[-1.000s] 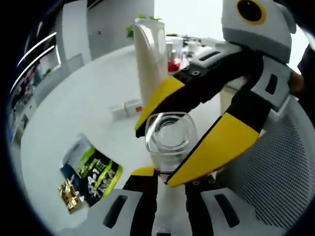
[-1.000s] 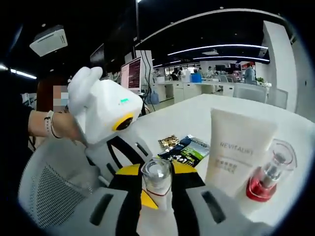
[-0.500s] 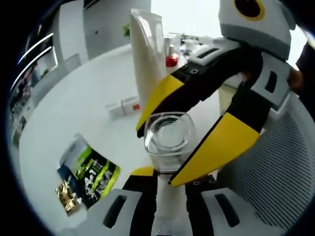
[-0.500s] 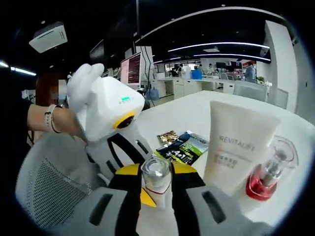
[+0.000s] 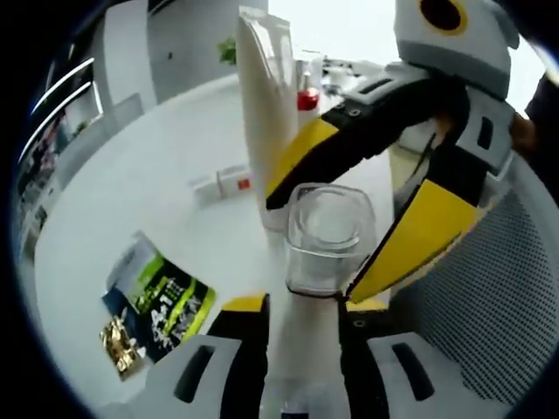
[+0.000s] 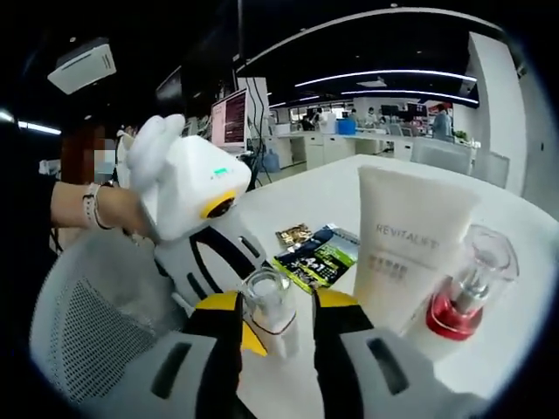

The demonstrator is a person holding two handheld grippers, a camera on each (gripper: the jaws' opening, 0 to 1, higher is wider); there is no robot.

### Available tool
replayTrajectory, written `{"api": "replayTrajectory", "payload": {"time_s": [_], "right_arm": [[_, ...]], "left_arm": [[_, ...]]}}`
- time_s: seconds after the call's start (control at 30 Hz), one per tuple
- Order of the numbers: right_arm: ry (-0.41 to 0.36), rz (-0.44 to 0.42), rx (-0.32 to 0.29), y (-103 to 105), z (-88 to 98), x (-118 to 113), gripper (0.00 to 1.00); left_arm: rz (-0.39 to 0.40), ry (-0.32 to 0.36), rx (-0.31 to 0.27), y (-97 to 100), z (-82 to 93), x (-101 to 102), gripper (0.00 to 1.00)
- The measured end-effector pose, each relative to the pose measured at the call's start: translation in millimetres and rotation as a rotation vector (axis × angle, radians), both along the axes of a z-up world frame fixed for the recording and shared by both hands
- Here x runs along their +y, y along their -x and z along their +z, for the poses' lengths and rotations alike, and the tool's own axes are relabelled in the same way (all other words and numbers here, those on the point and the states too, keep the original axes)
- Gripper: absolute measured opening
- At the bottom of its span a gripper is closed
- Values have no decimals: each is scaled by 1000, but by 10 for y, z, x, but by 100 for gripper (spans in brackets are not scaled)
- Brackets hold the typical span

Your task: Arrange the skincare products in the storage area until every visible bottle or jar stands upright without overlapping.

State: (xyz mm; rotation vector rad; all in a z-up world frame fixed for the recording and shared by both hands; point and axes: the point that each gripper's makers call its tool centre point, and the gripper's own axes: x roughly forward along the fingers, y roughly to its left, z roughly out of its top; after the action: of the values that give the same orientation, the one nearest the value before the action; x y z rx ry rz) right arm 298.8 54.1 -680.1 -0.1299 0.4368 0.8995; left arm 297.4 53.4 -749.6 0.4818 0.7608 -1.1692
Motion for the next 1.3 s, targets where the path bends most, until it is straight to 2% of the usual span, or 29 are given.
{"api": "replayTrajectory", "payload": {"time_s": [0.23,0.4,0.63,0.73,0.9,1.3], "right_arm": [[21,28,9,68,-36,-51,31],[64,51,13,123,-84,-107,31],[108,53,15,167,-114,-314,30],[100,51,4,177,-85,-383,34],[71,12,30,188,-35,-538,37],[70,-82,85,217,-73,-854,35]], "left_arm": [[10,-15,1,14,7,46,29],[31,-25,11,30,12,102,28],[86,-24,58,60,18,161,19],[69,-27,90,125,3,146,22],[65,-46,96,155,-33,131,24],[112,-44,154,120,-55,51,14]]}}
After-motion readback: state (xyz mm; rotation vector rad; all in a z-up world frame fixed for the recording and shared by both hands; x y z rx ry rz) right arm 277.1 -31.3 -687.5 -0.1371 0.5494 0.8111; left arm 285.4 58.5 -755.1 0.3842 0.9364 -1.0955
